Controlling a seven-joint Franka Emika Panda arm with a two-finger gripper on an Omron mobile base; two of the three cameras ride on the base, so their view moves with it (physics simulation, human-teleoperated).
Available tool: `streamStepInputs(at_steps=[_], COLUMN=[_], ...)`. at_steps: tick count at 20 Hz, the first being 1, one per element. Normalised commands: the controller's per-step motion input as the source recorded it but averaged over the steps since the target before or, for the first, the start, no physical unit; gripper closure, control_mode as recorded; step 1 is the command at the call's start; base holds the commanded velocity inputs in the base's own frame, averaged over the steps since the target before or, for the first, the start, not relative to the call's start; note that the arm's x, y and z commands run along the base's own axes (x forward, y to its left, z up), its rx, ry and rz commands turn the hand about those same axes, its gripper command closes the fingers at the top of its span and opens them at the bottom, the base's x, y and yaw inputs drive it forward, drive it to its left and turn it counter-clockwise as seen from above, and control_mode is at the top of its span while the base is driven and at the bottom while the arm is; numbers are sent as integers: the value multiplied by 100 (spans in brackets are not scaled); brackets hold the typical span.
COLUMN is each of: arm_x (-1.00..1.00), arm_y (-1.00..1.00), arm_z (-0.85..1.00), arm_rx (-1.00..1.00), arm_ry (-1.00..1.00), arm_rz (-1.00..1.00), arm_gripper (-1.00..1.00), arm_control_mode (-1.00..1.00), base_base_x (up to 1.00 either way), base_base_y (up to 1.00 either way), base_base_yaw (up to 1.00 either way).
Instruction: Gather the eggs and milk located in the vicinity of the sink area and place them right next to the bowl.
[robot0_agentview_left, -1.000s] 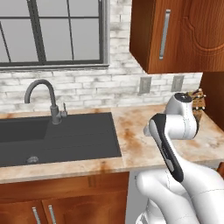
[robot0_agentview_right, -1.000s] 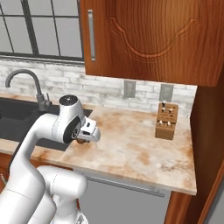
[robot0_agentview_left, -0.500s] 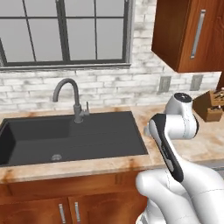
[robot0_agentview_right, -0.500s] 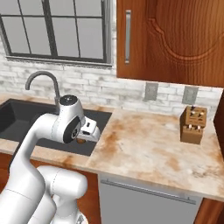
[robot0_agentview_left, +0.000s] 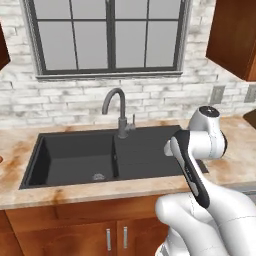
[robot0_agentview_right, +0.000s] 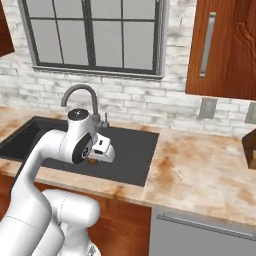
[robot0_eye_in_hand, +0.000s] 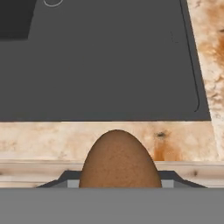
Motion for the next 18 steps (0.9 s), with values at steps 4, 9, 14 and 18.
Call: streamStepInputs(at_steps=[4,9,14,18], arm_x=[0,0,0,0], arm_y=[0,0,0,0], arm_z=[0,0,0,0], arm_rx=[0,0,0,0], arm_ry=[0,0,0,0], arm_rz=[0,0,0,0], arm_gripper=[100,100,100,100], arm_control_mode=[100,100,100,100], base_base_x=[0,0,0,0], base_base_y=[71,70,67,61], base_base_yaw=[0,0,0,0])
